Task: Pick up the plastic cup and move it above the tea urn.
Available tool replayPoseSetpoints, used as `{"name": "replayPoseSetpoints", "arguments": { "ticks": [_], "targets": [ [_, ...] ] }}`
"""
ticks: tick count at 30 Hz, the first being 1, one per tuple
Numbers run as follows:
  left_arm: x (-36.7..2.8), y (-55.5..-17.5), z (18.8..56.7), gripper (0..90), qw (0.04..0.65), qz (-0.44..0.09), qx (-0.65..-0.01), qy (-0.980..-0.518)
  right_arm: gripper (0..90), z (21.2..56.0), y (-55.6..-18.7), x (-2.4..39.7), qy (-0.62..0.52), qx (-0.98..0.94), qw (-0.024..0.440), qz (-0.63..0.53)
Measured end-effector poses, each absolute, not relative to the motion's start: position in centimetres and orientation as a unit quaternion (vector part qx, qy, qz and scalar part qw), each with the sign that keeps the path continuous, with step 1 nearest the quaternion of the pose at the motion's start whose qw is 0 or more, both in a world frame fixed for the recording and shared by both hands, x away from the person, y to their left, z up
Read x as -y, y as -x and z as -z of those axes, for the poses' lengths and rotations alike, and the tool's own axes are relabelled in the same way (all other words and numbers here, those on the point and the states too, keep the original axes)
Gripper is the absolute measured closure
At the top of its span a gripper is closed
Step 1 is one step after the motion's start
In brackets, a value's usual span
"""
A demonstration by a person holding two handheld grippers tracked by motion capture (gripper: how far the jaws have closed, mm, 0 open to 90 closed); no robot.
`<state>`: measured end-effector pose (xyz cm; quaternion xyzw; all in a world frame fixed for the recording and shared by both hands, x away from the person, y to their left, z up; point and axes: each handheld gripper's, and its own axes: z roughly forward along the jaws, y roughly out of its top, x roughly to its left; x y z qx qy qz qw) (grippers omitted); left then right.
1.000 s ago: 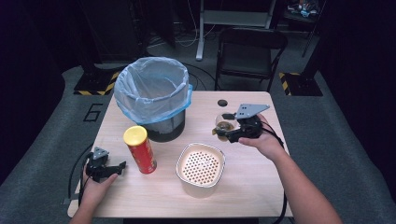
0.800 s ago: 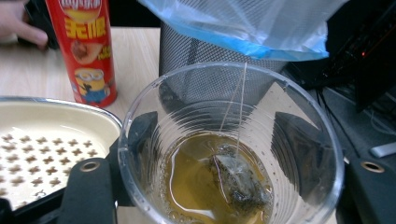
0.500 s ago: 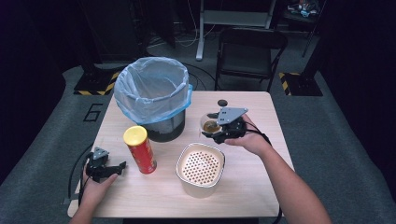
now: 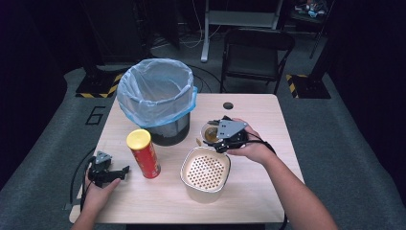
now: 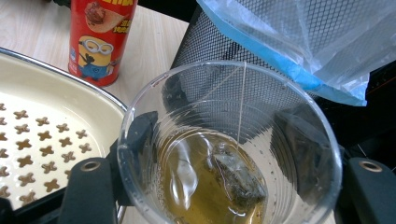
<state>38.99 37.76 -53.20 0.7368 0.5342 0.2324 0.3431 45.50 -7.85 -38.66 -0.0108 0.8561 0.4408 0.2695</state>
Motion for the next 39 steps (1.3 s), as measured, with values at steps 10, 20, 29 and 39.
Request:
{"name": "replayPoseSetpoints", "arguments": {
  "ticks": [10,20,29,39],
  "targets": [
    [-37.7,-39.0,53.2,13.4,0.343,-0.233,-0.534,-0.737,33.3,39.2,-44.7,7.7,0.041,-0.837,0.313,-0.447],
    [-37.8,-38.9,53.1,13.5,0.338,-0.232,-0.531,-0.742,33.5,40.4,-42.0,6.4,0.118,-0.801,0.438,-0.391],
    [-37.7,-38.8,53.1,13.4,0.340,-0.232,-0.530,-0.742,33.5,42.2,-39.0,5.1,0.251,-0.731,0.566,-0.288],
    [-37.7,-38.8,53.1,13.4,0.340,-0.232,-0.530,-0.742,33.4,43.0,-37.6,4.9,0.331,-0.622,0.675,-0.220]
  ]
}}
